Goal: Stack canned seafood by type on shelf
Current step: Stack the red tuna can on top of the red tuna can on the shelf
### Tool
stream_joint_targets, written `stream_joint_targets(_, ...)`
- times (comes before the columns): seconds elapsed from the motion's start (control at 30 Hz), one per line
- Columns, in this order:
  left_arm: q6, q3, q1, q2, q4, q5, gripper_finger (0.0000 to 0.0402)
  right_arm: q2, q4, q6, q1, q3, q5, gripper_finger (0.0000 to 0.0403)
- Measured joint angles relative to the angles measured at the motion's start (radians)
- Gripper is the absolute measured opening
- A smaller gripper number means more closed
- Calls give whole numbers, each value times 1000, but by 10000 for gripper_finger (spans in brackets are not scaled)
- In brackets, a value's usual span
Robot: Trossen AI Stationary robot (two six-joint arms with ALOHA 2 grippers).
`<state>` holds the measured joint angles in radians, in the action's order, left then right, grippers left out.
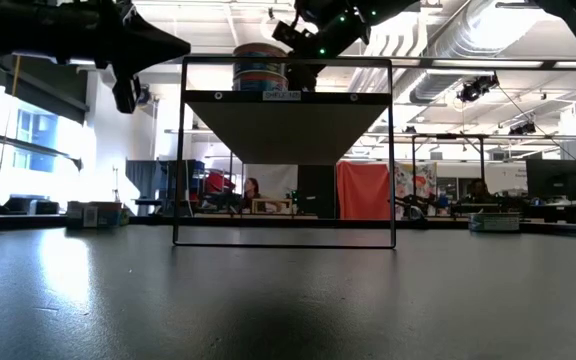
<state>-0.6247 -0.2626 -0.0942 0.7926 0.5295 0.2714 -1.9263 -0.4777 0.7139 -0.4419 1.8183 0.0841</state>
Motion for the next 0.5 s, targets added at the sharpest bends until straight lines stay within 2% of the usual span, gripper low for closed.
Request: stream_joint_targets(0.5,0,0,0,0,-33,0,0,34,-50,-36,-11,0,55,231)
